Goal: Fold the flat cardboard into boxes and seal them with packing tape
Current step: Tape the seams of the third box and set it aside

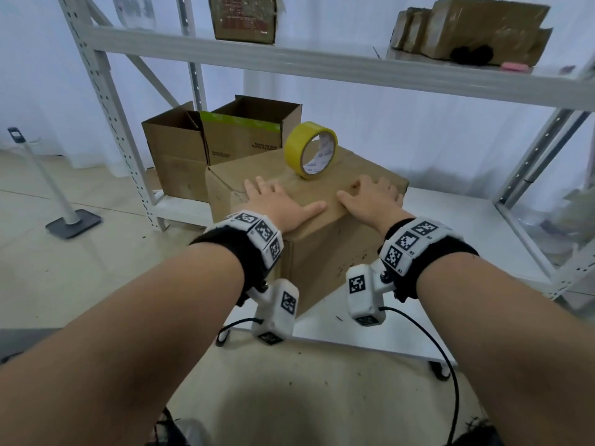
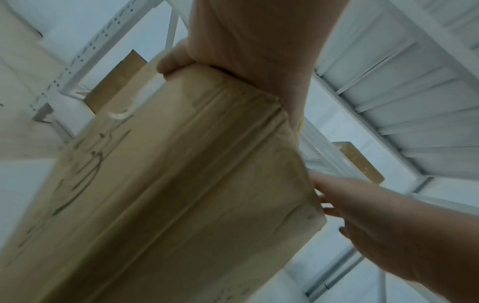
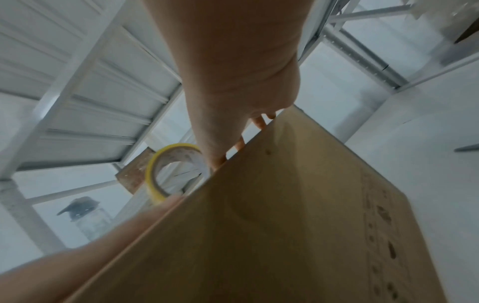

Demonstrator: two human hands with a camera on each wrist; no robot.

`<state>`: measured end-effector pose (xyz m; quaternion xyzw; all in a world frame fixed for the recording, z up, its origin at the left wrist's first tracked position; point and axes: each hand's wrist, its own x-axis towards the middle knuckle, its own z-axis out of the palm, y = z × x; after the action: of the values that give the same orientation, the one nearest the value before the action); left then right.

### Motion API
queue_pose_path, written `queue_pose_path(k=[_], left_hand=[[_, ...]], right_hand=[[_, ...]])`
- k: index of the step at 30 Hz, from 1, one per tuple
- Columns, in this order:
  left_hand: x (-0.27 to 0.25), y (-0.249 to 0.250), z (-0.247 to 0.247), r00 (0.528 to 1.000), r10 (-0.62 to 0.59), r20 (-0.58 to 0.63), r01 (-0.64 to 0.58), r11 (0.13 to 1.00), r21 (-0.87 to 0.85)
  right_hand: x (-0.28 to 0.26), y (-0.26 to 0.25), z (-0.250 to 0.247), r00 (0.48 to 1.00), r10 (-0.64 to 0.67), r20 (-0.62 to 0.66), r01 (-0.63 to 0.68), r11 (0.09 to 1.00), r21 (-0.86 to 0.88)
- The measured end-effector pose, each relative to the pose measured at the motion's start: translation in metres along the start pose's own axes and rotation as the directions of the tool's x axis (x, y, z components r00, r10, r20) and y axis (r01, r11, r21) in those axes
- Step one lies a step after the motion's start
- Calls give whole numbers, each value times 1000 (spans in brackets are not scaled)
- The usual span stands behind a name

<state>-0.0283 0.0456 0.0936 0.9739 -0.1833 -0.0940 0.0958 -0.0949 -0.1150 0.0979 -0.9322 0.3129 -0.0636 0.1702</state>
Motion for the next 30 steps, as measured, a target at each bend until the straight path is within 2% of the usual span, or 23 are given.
queue_pose_path(k=[5,9,15,18,21,23,24,26,27,30], left_hand=[[19,-25,-13,995,103,-12,-103,994,49],[38,-42,-24,984,168,52,-172,981,89],[44,-51,-30,971,224,83,-232,966,111],[49,-58,-37,970,228,85,-236,967,100],[57,-57,-37,991,121,53,-126,987,99],[59,-51,-34,998,53,39,-57,992,114],[59,-49,-32,999,37,29,-40,992,121],[58,-47,-30,999,54,-6,-53,987,150],[57,-47,-30,997,79,-14,-75,983,166],[58,-52,-30,989,146,7,-144,973,179]], right_hand=[[24,18,-2,998,70,0,-70,998,-2],[41,28,-7,994,106,33,-106,994,3],[39,30,-15,994,58,88,-69,988,137],[31,30,-12,992,110,-55,-109,994,13],[22,21,-12,989,112,-98,-126,980,-153],[19,5,-14,988,8,-153,-31,988,-150],[17,-7,-17,978,-75,-194,61,995,-77],[19,-36,-22,936,-219,-275,252,964,91],[21,-50,-26,914,-279,-294,323,940,112],[31,-89,-30,872,-417,-255,414,908,-69]])
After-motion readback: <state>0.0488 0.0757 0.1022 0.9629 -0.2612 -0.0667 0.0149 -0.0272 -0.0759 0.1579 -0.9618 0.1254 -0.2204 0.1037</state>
